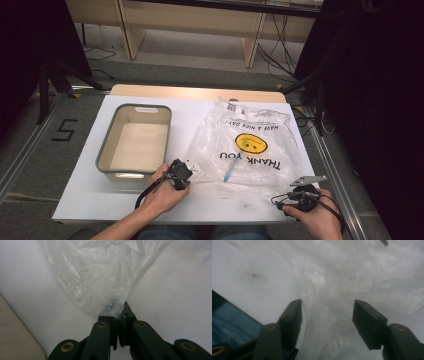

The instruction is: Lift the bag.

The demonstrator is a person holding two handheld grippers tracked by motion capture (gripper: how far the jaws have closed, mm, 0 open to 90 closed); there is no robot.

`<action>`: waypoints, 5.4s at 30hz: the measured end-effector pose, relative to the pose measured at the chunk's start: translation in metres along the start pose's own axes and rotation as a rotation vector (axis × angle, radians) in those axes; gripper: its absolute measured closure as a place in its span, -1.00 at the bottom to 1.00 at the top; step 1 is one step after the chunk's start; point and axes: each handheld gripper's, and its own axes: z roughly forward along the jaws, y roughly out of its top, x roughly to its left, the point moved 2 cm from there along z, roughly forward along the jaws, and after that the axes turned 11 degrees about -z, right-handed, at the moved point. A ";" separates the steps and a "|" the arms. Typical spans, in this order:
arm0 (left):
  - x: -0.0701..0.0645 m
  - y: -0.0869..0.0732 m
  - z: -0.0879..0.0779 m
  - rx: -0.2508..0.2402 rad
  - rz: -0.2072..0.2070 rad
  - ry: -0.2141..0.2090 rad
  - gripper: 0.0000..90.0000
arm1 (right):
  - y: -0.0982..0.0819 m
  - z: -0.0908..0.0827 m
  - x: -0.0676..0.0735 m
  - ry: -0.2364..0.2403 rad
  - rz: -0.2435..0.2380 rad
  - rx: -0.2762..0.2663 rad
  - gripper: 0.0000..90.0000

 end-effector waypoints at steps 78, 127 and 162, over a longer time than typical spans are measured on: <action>-0.001 -0.008 -0.004 0.007 -0.032 -0.065 0.73 | -0.021 0.011 -0.041 -0.057 0.164 -0.104 0.98; 0.015 0.014 -0.066 -0.349 0.012 -0.006 0.98 | 0.001 -0.049 -0.048 -0.283 0.188 -0.450 1.00; 0.020 0.038 -0.130 -0.673 0.014 -0.014 0.98 | 0.012 -0.070 -0.046 -0.341 0.165 -0.567 1.00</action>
